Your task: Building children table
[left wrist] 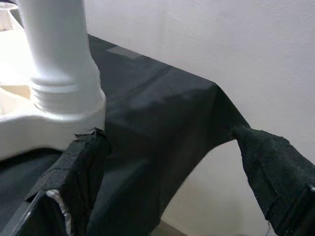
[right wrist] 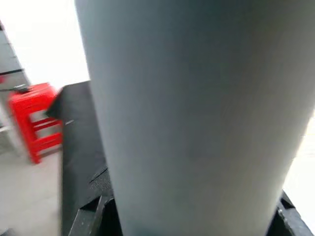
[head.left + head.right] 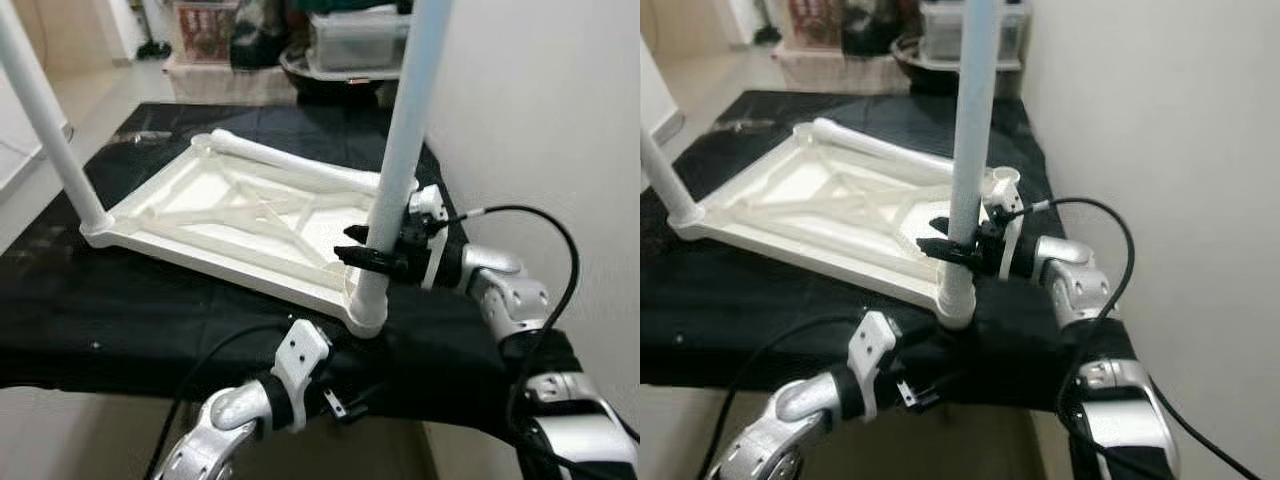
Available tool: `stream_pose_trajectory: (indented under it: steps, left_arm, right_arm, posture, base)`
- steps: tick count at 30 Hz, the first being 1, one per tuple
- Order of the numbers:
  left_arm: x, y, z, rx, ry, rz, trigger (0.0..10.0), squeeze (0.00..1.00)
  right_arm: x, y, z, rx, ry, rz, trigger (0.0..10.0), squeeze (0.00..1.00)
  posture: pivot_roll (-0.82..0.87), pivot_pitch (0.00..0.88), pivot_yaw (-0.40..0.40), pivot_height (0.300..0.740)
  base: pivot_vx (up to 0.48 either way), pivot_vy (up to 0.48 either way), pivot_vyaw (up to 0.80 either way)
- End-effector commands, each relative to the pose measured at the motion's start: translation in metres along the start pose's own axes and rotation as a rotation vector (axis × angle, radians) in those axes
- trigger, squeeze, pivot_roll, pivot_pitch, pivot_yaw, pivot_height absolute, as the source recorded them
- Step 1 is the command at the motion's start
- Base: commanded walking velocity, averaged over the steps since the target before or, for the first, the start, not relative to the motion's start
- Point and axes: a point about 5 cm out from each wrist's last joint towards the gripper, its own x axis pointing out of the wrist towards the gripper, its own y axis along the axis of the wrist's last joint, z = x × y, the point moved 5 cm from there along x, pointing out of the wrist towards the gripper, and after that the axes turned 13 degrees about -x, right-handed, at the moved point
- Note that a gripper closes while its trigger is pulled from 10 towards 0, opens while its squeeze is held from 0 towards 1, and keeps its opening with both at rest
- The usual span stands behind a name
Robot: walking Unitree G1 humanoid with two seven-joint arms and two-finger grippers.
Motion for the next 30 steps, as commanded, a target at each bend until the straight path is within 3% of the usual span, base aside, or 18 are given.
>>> stream_pose_trajectory:
  steps: [1,2,3,5,6,7,9,10,11,13,18,19,20,22,23,26,27,30]
  left_arm:
    - [-0.002,-0.003,0.001,-0.003,0.008,-0.016,10.0,0.0]
    - [-0.002,-0.003,0.001,-0.004,0.01,-0.015,10.0,0.0]
    - [-0.002,-0.003,0.001,-0.004,0.01,-0.015,10.0,0.0]
    - [-0.001,-0.003,-0.001,-0.005,0.009,-0.017,10.0,0.0]
    - [-0.001,-0.003,-0.001,-0.005,0.009,-0.017,10.0,0.0]
    - [-0.001,-0.003,-0.002,-0.005,0.008,-0.018,10.0,0.0]
    - [-0.001,-0.003,-0.002,-0.005,0.008,-0.018,10.0,0.0]
    - [-0.001,-0.003,-0.002,-0.005,0.007,-0.019,10.0,0.0]
    - [-0.001,-0.003,-0.002,-0.005,0.007,-0.019,10.0,0.0]
    - [0.001,-0.003,-0.003,-0.003,0.005,-0.021,10.0,0.0]
    - [0.002,-0.003,-0.004,0.002,0.009,-0.02,10.0,0.0]
    - [0.003,-0.003,-0.005,0.005,0.012,-0.019,10.0,0.0]
    - [0.003,-0.003,-0.005,0.006,0.014,-0.018,10.0,0.0]
    - [0.003,-0.003,-0.005,0.007,0.015,-0.018,10.0,0.0]
    - [0.004,-0.003,-0.006,0.007,0.015,-0.018,10.0,0.0]
    - [0.005,-0.003,-0.007,0.007,0.016,-0.019,10.0,0.0]
    - [0.006,-0.004,-0.007,0.006,0.015,-0.019,10.0,0.0]
    - [0.008,-0.004,-0.008,0.003,0.011,-0.02,10.0,0.0]
  right_arm:
    - [0.001,-0.01,0.014,-0.001,-0.15,-0.053,0.0,0.0]
    - [-0.01,-0.014,0.041,0.008,-0.442,-0.085,0.0,0.0]
    - [-0.01,-0.014,0.041,0.008,-0.442,-0.085,0.0,0.0]
    - [-0.035,-0.023,0.066,0.047,-0.78,-0.148,0.0,0.0]
    - [-0.035,-0.023,0.066,0.047,-0.78,-0.148,0.0,0.0]
    - [-0.052,-0.027,0.075,0.06,-0.955,-0.185,0.0,0.0]
    - [-0.052,-0.027,0.075,0.06,-0.955,-0.185,0.0,0.0]
    - [-0.077,-0.033,0.08,0.09,-1.191,-0.233,0.0,0.0]
    - [-0.077,-0.033,0.08,0.09,-1.191,-0.233,0.0,0.0]
    - [-0.108,-0.04,0.066,0.164,-1.503,-0.275,0.0,0.0]
    - [-0.099,-0.036,0.049,0.213,-1.6,-0.243,0.0,0.0]
    - [-0.081,-0.029,0.046,0.208,-1.555,-0.191,4.3,0.0]
    - [-0.062,-0.019,0.044,0.187,-1.475,-0.109,10.0,0.34]
    - [-0.051,-0.013,0.043,0.173,-1.42,-0.055,10.0,0.34]
    - [-0.047,-0.011,0.041,0.155,-1.394,-0.028,10.0,1.0]
    - [-0.048,-0.009,0.04,0.109,-1.365,-0.018,10.0,1.0]
    - [-0.052,-0.009,0.04,0.11,-1.34,0.003,10.0,0.0]
    - [-0.06,-0.009,0.038,0.077,-1.147,0.06,10.0,0.0]
  posture:
    - [0.23,0.0,-0.08,0.74]
    - [0.23,0.0,-0.075,0.74]
    - [0.23,0.0,-0.075,0.74]
    - [0.21,0.0,-0.063,0.74]
    - [0.21,0.0,-0.063,0.74]
    - [0.21,0.0,-0.061,0.74]
    - [0.21,0.0,-0.061,0.74]
    - [0.2,0.0,-0.054,0.74]
    - [0.2,0.0,-0.054,0.74]
    - [0.2,0.0,-0.057,0.74]
    - [0.21,0.0,-0.06,0.74]
    - [0.21,0.0,-0.061,0.74]
    - [0.21,0.0,-0.062,0.74]
    - [0.21,0.0,-0.062,0.74]
    - [0.2,0.0,-0.055,0.74]
    - [0.19,0.0,-0.052,0.74]
    - [0.19,0.0,-0.05,0.74]
    - [0.17,0.0,-0.038,0.74]
  base:
    - [0.0,0.0,0.0]
    - [0.0,0.0,0.0]
    - [0.0,0.0,0.0]
    - [0.0,0.0,0.0]
    - [0.0,0.0,0.0]
    - [0.0,0.0,0.0]
    - [0.0,0.0,0.0]
    - [0.0,0.0,0.0]
    - [0.0,0.0,0.0]
    - [0.0,0.0,0.0]
    - [0.0,0.0,0.0]
    - [0.0,0.0,0.0]
    - [0.0,0.0,0.0]
    - [0.0,0.0,0.0]
    - [0.0,0.0,0.0]
    - [0.0,0.0,0.0]
    - [0.0,0.0,0.0]
    - [0.0,0.0,0.0]
